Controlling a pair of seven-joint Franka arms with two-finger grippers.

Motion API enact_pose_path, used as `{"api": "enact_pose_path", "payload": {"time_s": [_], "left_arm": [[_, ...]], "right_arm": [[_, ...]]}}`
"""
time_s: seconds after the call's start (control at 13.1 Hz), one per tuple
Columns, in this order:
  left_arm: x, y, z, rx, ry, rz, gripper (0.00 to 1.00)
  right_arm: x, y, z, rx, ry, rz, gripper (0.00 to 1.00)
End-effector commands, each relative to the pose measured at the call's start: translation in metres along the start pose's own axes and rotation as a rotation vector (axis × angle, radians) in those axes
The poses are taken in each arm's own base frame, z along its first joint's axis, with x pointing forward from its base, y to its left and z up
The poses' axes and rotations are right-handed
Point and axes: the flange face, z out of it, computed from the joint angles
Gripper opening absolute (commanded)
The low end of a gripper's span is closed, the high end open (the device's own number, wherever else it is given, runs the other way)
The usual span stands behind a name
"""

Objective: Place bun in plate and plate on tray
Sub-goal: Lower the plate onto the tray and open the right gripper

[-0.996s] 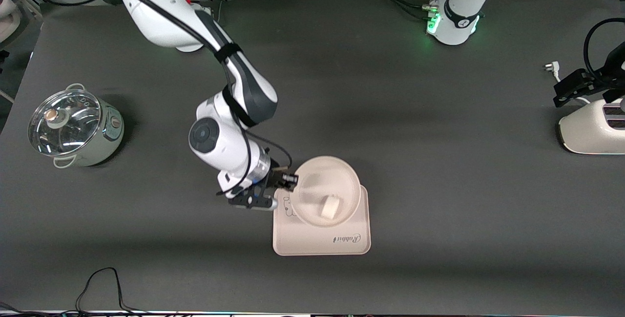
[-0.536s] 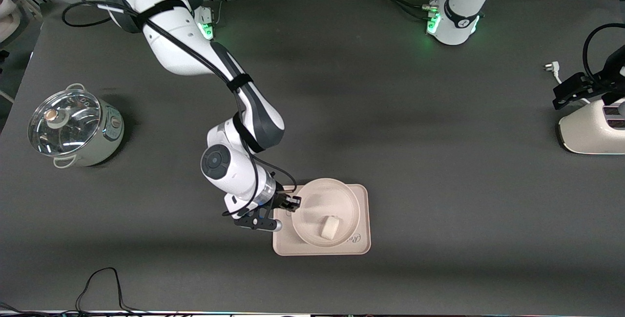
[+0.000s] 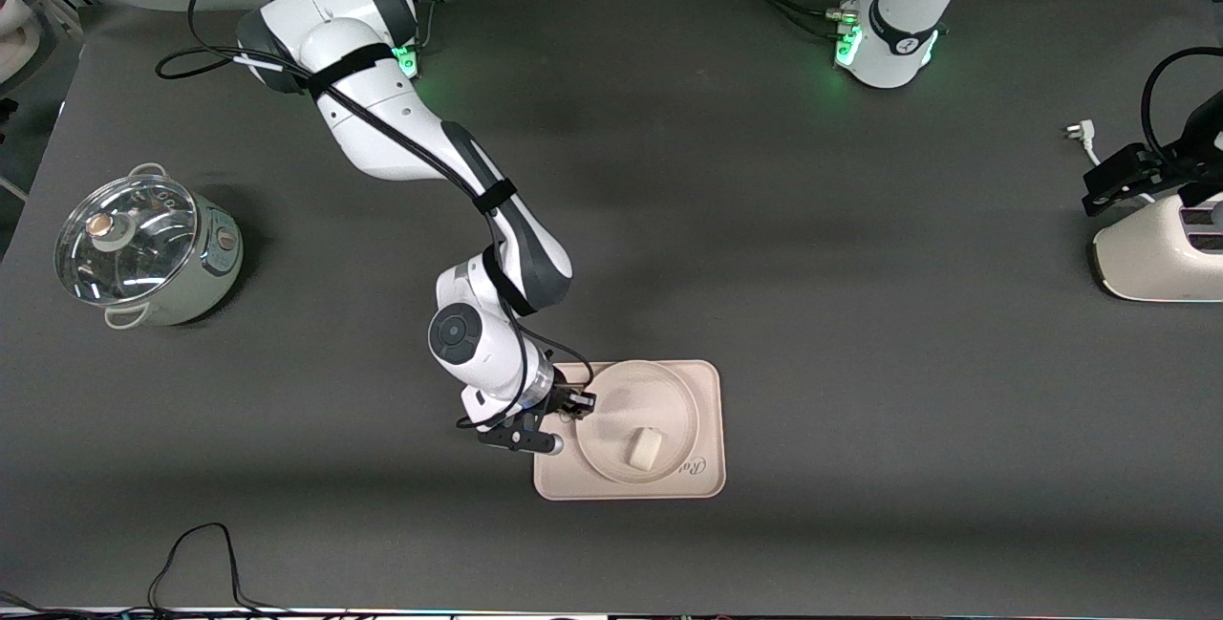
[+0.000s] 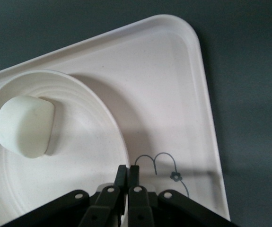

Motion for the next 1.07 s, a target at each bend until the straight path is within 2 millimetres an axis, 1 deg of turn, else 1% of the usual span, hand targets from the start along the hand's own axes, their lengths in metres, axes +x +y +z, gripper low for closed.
{"api": "enact_pose_path", "payload": {"time_s": [0.0,0.08,0.15,0.31,0.38,0.54,0.61,0.69,0.77,0.84,0.92,1.0], "left_arm": [[0.000,-0.015,-0.014,0.001,0.006,-0.008,1.00],[0.000,-0.017,-0.014,0.001,0.006,-0.010,1.00],[0.000,-0.017,-0.014,0.001,0.006,-0.013,1.00],[0.000,-0.017,-0.013,0.001,0.003,-0.019,1.00],[0.000,-0.017,-0.011,0.001,-0.002,-0.013,1.00],[0.000,-0.018,-0.012,0.000,0.000,-0.016,1.00],[0.000,-0.020,-0.011,0.002,-0.002,-0.016,1.00],[0.000,-0.027,-0.009,0.002,-0.006,-0.028,1.00],[0.000,-0.026,-0.009,0.000,-0.006,-0.026,1.00],[0.001,-0.026,-0.009,0.000,-0.004,-0.028,1.00],[0.001,-0.026,-0.009,0.000,-0.004,-0.026,1.00],[0.001,-0.026,-0.009,0.000,-0.004,-0.028,1.00]], "right_arm": [[0.002,-0.005,-0.002,0.022,0.002,0.014,0.76],[0.003,-0.004,-0.004,0.022,0.005,0.017,0.94],[0.004,-0.006,-0.008,0.026,0.009,0.016,1.00],[0.007,-0.007,-0.015,0.033,0.014,0.019,1.00],[0.011,-0.006,-0.023,0.034,0.019,0.021,1.00],[0.011,-0.010,-0.044,0.028,0.004,0.018,1.00],[0.010,-0.015,-0.066,0.021,-0.014,0.009,1.00],[0.010,-0.014,-0.089,0.009,-0.042,0.011,1.00],[0.015,-0.009,-0.120,0.005,-0.061,0.018,1.00],[0.016,-0.002,-0.146,-0.001,-0.084,0.019,1.00],[0.019,0.008,-0.182,0.004,-0.086,0.034,1.00],[0.016,0.016,-0.215,-0.004,-0.088,0.037,1.00]]}}
